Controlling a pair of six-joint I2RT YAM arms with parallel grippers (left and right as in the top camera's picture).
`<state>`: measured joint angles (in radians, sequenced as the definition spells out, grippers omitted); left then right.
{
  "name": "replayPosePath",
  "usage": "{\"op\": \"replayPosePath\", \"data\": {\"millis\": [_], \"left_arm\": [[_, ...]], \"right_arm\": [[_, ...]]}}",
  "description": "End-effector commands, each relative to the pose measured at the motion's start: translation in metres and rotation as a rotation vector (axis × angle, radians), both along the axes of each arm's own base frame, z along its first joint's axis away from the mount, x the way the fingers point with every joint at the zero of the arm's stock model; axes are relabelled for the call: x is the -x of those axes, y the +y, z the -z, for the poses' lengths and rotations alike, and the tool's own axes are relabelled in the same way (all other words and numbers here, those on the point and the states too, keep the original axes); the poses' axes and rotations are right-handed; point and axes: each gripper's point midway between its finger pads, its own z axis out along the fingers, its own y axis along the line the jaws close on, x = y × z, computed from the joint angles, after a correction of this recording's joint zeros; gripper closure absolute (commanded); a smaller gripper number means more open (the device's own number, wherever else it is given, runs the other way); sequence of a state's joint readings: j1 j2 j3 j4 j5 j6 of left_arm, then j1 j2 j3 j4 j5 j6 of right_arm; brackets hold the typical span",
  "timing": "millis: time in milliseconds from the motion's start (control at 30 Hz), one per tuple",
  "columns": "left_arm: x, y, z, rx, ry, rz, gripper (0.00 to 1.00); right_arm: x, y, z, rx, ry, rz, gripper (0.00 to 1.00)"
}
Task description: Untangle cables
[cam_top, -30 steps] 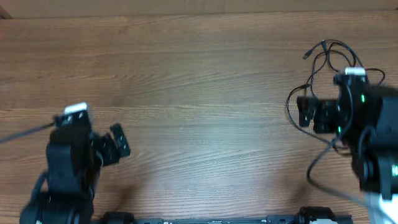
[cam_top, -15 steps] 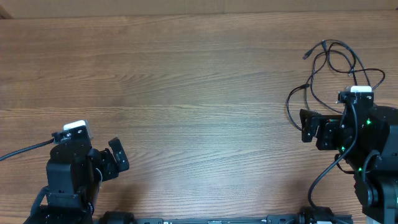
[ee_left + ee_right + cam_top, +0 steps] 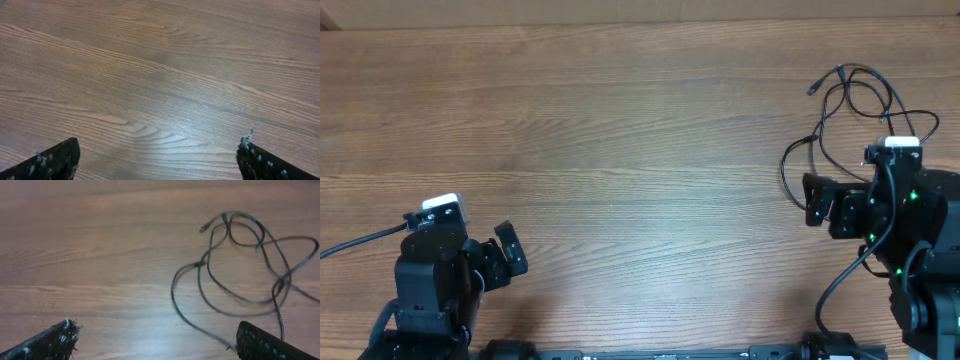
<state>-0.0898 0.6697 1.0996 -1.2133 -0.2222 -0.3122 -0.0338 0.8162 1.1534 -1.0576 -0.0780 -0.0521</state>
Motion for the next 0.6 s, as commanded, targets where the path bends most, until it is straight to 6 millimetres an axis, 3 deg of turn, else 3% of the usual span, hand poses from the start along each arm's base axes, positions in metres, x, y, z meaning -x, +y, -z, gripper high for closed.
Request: {"op": "replayPosePath", "data": {"millis": [0,133,233,367,567], "left_arm": [[0.001,0.003,0.002,-0.009,0.004,-0.02,0.0],[0.001,0.003,0.002,-0.009,0.004,-0.02,0.01],[0.001,0.003,0.002,-0.009,0.004,-0.02,0.0],[0.001,0.003,0.002,-0.009,0.004,-0.02,0.0],[0.001,0.003,0.002,-0.009,0.004,-0.02,0.0]], "right_arm": [[-0.005,0.013,-0.006,-0.039,-0.066,-0.063,0.0],[-0.015,0.032,-0.03,-0.084,-0.276,-0.17,0.0],[-0.012,0.041,-0.034,-0.085,-0.415,-0.214,0.0],[-0.001,0.05,-0.024,-0.072,-0.617,-0.26,0.0],[0.01,0.046,-0.008,-0.056,-0.852,-0.24,0.0]]}}
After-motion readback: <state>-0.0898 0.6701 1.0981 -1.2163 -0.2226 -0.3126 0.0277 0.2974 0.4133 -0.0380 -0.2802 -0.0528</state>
